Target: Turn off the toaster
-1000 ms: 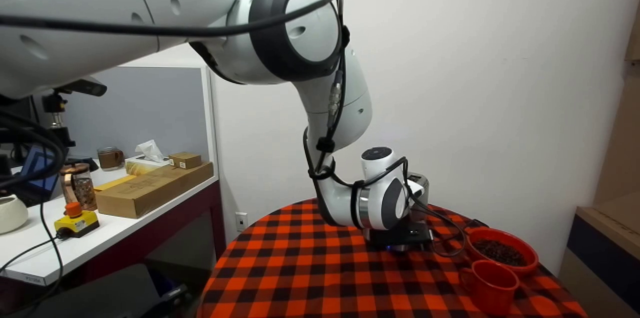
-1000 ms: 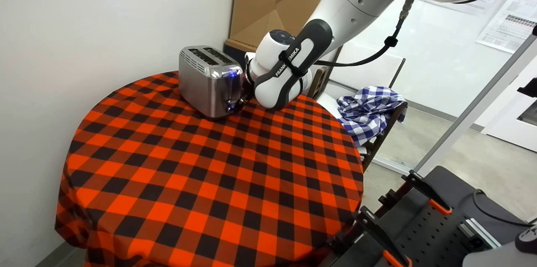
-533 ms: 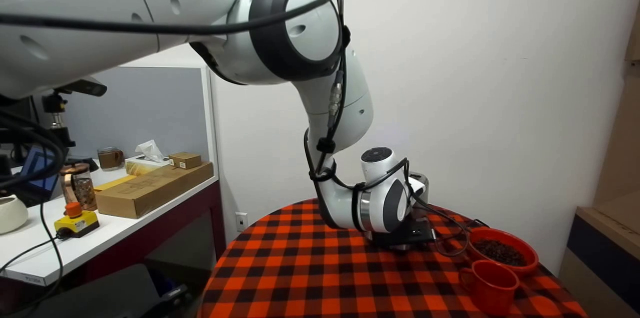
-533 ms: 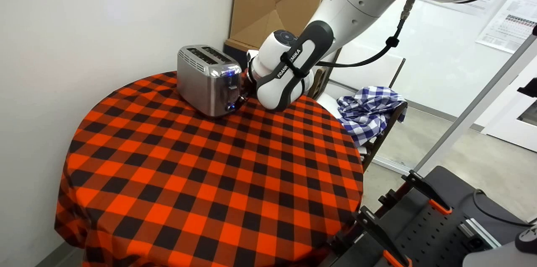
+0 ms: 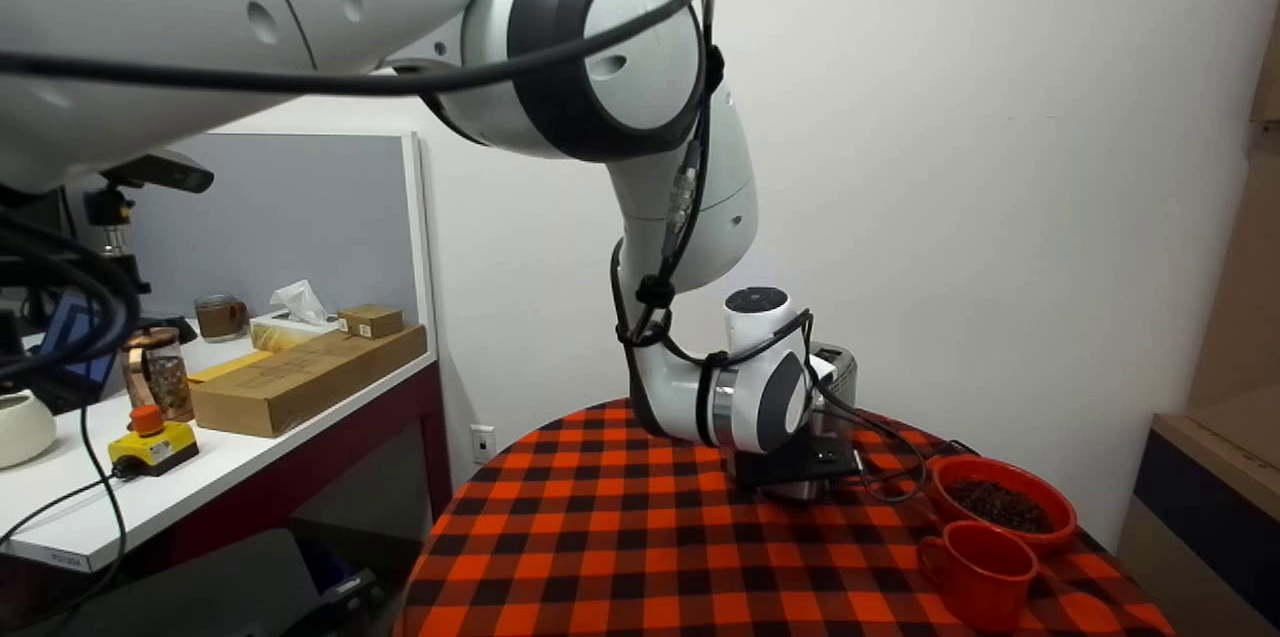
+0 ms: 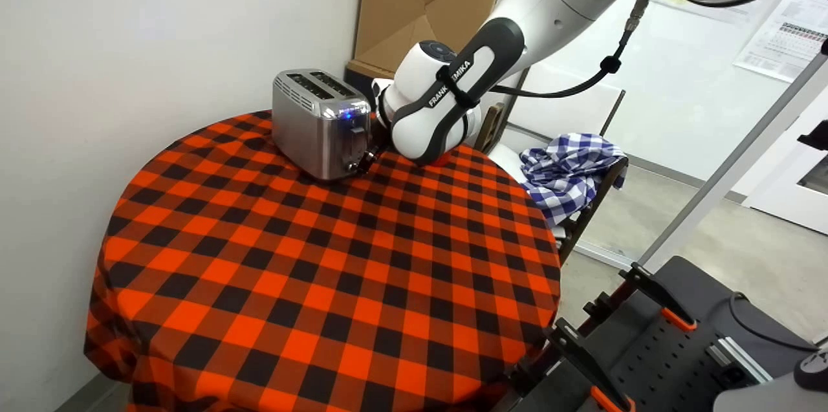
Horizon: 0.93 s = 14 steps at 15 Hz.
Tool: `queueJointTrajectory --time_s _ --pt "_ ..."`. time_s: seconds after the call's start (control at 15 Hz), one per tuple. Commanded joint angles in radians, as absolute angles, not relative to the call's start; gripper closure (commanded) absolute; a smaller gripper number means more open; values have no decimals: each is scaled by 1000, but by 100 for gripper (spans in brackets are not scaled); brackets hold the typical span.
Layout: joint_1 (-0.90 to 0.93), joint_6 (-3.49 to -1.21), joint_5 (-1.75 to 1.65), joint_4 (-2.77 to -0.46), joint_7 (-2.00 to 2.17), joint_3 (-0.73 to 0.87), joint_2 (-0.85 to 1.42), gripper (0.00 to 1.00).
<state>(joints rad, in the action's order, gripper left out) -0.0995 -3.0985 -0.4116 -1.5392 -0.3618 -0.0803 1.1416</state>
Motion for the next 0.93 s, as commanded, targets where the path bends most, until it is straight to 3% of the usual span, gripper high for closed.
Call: queueJointTrajectory --time_s 0.0,0.33,0.67,0.87 --pt "-258 -2893 -400 -1632 -553 -279 1051 0" --pt "-367 -2551 -228 -1709 -759 -393 938 0" --pt "-323 -2265 -35 -1850 -717 -332 758 0" --pt "-308 -2242 106 -1971 -623 -313 646 0"
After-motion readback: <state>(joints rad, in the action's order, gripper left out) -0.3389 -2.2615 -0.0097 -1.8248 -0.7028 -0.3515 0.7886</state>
